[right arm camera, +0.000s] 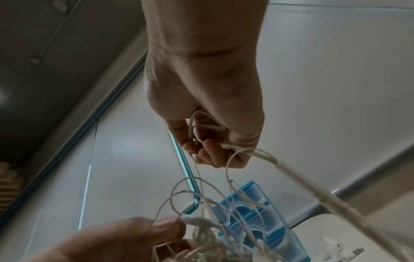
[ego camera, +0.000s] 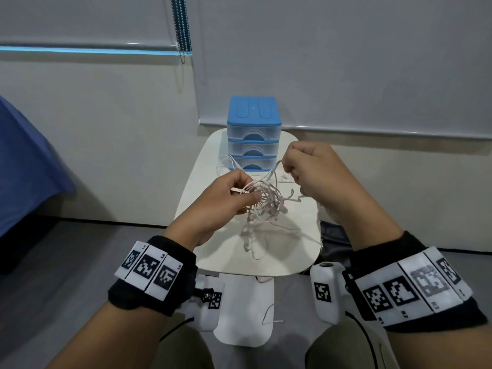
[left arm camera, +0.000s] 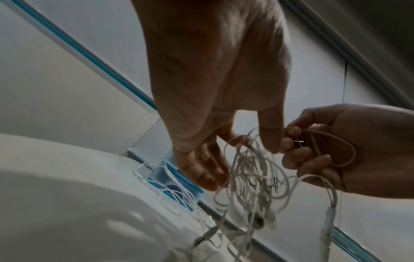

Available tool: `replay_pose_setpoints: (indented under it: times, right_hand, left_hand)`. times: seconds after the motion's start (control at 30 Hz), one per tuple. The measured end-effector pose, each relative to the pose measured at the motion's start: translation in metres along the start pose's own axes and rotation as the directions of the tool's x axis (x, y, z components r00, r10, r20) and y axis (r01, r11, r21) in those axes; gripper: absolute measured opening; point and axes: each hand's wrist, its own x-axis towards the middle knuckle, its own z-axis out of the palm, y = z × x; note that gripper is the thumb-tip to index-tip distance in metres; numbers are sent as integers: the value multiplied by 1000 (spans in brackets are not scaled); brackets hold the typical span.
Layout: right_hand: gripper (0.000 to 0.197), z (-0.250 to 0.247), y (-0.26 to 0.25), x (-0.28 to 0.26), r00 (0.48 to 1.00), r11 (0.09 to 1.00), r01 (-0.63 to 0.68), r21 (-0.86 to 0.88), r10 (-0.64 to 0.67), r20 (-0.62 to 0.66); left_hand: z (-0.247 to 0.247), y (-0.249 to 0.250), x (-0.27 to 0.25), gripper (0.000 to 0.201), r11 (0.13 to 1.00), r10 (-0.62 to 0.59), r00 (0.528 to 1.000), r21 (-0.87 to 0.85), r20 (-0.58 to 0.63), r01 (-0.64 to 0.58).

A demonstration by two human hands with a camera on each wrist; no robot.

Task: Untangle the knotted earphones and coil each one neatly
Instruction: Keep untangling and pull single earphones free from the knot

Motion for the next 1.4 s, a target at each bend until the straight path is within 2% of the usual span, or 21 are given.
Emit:
replay_pose_setpoints:
  times: [0.17,0.27,0.37,0.47,0.53,0.6,0.73,0.83,1.07,1.1,1.2,1.3,1.4]
  right_hand:
    - [19,1,0,2,997,987,-55,152,63,-49]
    - [22,0,2,3,990,959,-79,273,108,-94]
    - [13,-1,4,4,982,939,-109,326,153,-113]
    - [13,1,4,3,988,951,-128,283,146,-44]
    - [16,4,2,2,993,959,-114,258,108,38]
    - [18,6,0,2,996,957,-85,276,71,62]
    - [19,2,7,8,988,941,-87,327,123,-92]
    - [20,-2,16,11,976,948,-122,294,169,-141]
    - [16,3,29,7,970,982,-156,110,173,-168]
    - [17,4,30,6,973,984,-159,80,170,-158]
    - [20,6,33,5,982,985,-164,-47,158,-108]
    - [17,9,35,6,987,981,-151,-120,144,-66]
    - [15,12,37,7,989,974,-145,-173,143,-27]
  left_hand:
    - [0,0,-7,32,999,31,991,-41,127,-26]
    - [-2,-2,-8,31,998,46,996,-42,79,-43]
    - [-3,-1,-8,23,999,32,999,-3,34,-32]
    - [-4,0,-6,22,1000,14,999,5,38,-14]
    - [-2,0,-5,27,1000,0,997,-1,76,0]
    - [-1,0,-5,25,1000,-3,993,15,118,1]
    - [-5,2,-6,10,998,11,996,67,91,-17]
    - [-8,4,-7,18,996,-3,998,85,65,-2]
    - [-5,5,-6,12,996,-3,997,84,-79,10]
    - [-4,7,-6,9,998,3,997,65,-83,2]
    - [-4,9,-8,23,997,32,999,73,-39,-29]
    - [-4,9,-10,21,990,15,1000,143,3,-15]
    - [-4,9,-8,16,964,-34,999,262,-22,38]
